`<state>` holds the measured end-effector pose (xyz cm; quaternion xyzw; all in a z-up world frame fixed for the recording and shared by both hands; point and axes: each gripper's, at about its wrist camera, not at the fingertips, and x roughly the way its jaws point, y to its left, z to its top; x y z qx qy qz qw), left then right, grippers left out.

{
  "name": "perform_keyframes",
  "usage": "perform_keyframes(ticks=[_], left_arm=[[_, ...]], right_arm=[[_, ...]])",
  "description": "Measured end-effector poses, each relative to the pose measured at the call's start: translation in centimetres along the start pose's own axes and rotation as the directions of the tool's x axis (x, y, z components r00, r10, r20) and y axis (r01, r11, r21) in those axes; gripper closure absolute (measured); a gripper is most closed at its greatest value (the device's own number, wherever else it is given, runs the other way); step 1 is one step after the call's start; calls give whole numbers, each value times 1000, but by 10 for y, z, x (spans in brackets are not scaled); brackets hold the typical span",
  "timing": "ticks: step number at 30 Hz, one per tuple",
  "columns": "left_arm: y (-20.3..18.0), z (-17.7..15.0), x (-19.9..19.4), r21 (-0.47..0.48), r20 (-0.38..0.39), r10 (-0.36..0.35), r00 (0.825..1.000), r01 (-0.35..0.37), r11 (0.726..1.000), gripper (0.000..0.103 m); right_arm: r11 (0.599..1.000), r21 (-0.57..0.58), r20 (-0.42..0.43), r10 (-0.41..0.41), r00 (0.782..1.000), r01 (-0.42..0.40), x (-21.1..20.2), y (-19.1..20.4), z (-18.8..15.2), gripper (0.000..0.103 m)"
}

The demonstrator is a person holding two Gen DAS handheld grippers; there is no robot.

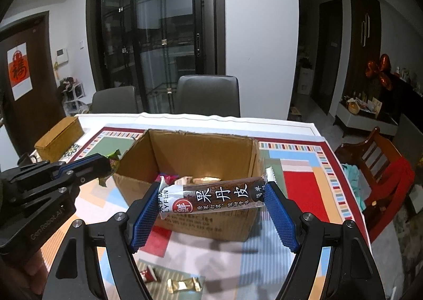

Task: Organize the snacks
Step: 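Carry the fruit-roll bar and green candy over the cardboard box, then open the right tool to drop the bar while the left drops the candy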

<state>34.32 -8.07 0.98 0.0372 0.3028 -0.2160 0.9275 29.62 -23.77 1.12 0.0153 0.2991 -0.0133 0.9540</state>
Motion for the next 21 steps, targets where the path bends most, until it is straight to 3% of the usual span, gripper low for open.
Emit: perform_keyframes(ticks=[21], left_arm=[[18,25,51,-3,-23,12,1000,-12,1000,97]], right_arm=[[999,1,-1,46,999,-46,52,-3,32,25]])
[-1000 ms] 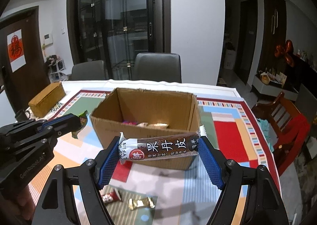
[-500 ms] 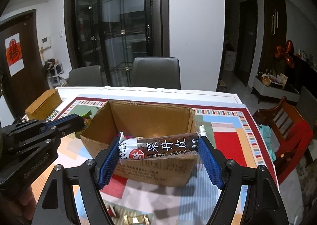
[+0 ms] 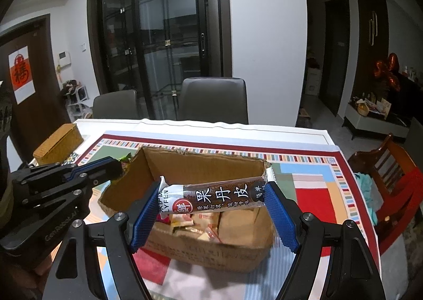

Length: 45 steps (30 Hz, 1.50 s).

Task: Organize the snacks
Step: 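Open the right tool to drop the bar while the left drops the candy, then withdraw both open tools from the box back toward the remaining candies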

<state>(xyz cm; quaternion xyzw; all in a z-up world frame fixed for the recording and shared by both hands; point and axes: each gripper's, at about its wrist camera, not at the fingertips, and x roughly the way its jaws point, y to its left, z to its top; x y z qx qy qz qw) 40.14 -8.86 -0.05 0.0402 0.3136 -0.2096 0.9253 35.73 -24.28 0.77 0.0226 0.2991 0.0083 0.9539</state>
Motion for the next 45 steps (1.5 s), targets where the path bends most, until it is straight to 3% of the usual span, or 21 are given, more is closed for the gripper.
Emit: perform_keyframes(ticks=[12,15,23,45], left_arm=[[9,-2,29,-9,-32,-10,999,10,1000,94],[13,-5,31,-29,-40,-6,999,5,1000,66],[20,-12,21,-61,-33,38,999,-40,997,45],[21,-37,-33,-81,-20,122,992,-123,989,43]], right_arm=[[1000,5,-34,9,999,-9,30,-2,2,24],[1000,-5,-45,8,999,-8,35,-1,2,21],[999,-8,-44,-38,998,38,38,-2,2,9],[1000,-13,7,4,1000,-4,-7,15,-12,9]])
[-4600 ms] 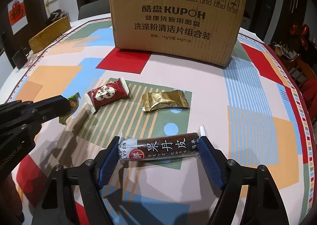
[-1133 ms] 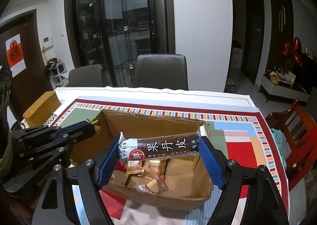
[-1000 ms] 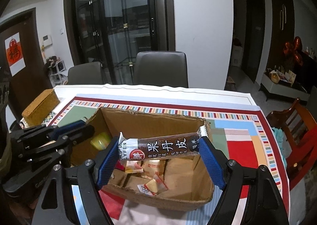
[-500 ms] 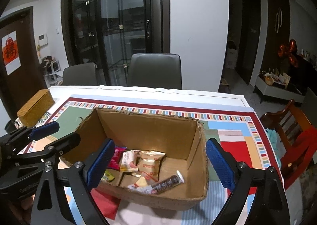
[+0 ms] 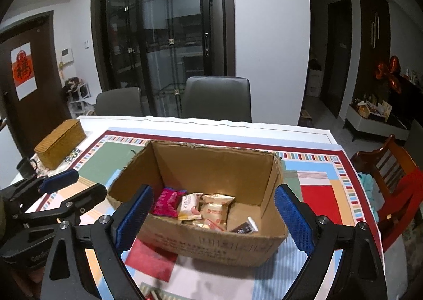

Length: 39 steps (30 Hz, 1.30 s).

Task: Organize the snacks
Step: 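Withdraw both open tools from the box back toward the remaining candies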

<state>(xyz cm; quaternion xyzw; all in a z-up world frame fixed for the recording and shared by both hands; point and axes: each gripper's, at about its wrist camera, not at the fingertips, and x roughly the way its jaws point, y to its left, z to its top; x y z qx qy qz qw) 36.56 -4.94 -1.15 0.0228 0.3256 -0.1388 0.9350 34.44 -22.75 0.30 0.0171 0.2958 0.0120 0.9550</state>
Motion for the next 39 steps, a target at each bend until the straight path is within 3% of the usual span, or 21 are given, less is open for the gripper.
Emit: perform_keyframes(ticks=[39], left_arm=[[-7,-56,-56,11,7,-2,1000,2,1000,43]], right_arm=[[1000,-20,16,-3,1000,3,-60,17,-42,9]])
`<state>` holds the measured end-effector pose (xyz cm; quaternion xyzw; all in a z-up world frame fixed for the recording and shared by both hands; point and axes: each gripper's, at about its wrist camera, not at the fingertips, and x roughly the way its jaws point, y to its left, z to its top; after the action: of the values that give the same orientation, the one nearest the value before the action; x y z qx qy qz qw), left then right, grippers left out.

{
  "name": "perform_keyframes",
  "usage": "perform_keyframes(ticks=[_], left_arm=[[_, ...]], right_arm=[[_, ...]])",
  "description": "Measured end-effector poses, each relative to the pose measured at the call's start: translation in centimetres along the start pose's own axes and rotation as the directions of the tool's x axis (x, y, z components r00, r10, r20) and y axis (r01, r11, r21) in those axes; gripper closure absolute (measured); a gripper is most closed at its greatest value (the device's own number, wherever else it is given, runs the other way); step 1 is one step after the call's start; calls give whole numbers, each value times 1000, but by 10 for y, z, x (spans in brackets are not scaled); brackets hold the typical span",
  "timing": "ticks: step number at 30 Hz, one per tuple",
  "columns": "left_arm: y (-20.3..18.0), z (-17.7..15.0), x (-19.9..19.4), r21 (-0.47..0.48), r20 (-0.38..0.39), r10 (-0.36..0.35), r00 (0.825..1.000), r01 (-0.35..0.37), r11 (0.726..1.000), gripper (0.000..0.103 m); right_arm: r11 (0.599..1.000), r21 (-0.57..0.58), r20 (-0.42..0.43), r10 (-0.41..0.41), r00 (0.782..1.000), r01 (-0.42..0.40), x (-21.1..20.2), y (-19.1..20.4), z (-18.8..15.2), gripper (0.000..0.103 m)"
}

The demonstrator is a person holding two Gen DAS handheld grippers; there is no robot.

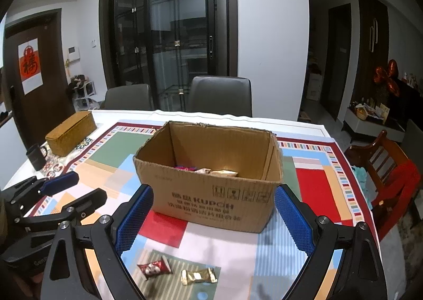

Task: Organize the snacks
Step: 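Withdraw both open tools from the box back toward the remaining candies, then grasp the red-and-white candy with the left tool while the right grasps the gold candy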

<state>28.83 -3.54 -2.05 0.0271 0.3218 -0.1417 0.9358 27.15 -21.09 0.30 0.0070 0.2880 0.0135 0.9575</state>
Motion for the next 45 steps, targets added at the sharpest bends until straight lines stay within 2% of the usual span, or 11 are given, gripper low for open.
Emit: perform_keyframes(ticks=[23,45], left_arm=[[-13,-48,3,17,-56,-42,998,43,999,43],[-15,-88,34,1,-131,-79,988,80,997,43]], right_arm=[[1000,0,-55,-31,998,31,-12,4,-51,9],[999,4,-155,-39,987,40,14,1,-95,9]])
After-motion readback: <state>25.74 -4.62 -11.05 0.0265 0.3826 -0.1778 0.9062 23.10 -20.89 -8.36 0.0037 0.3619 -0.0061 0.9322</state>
